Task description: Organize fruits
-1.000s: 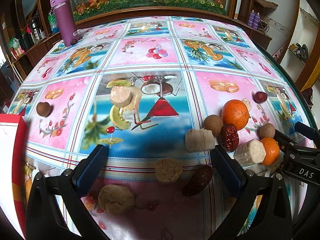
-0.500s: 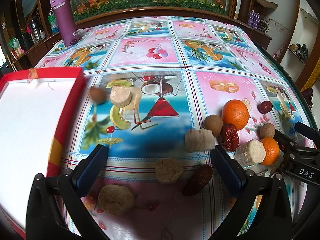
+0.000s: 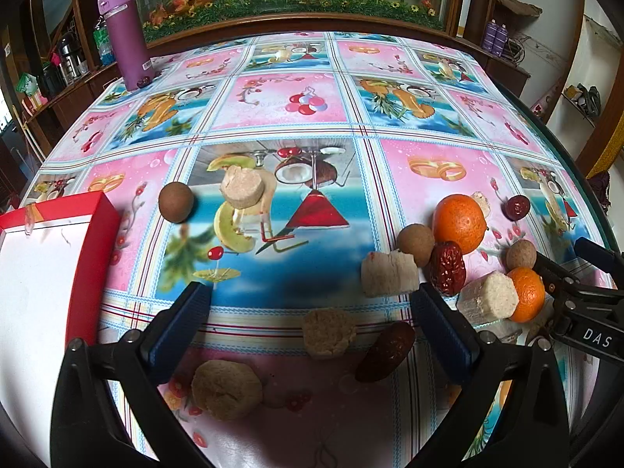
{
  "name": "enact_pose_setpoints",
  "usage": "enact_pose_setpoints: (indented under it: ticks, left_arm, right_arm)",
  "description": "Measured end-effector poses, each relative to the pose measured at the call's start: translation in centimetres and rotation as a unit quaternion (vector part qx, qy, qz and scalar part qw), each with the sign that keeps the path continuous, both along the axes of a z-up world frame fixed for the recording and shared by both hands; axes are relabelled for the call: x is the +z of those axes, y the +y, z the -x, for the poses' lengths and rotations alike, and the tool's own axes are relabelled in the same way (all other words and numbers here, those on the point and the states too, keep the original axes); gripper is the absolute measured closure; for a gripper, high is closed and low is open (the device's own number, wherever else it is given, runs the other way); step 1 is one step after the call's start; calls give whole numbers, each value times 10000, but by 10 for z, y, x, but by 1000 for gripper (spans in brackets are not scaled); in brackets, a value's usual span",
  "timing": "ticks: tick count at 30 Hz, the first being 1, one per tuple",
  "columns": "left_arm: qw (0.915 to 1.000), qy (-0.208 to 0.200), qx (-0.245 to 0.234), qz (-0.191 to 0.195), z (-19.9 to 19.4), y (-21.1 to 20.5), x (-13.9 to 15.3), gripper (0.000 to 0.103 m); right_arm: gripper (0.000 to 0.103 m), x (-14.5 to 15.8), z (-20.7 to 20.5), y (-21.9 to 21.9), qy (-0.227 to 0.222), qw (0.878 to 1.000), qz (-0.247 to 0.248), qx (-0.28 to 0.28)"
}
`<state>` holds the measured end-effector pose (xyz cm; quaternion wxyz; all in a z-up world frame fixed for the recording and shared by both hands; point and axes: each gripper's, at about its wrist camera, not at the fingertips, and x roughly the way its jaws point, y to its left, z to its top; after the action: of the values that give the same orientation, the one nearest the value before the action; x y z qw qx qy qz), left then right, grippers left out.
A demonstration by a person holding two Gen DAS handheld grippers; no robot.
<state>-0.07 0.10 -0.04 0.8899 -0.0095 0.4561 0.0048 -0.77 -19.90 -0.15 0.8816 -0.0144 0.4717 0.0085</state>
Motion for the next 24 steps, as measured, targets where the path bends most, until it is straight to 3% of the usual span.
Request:
enact_pose_setpoints:
  ticks: [11,18,24]
  left_arm:
    - [10000,-1,1,1,0,0,0,0]
    - [9999,115,-95,-20,6,2,2,0]
    - [9994,80,295,-140,32,11,9,0]
  right_arm:
    - [0,2,3,-1,17,10000,-6,10]
    - [0,4,3,0,222,9989,-26,420]
    - [0,24,32,-7,-68,9980,-491,397]
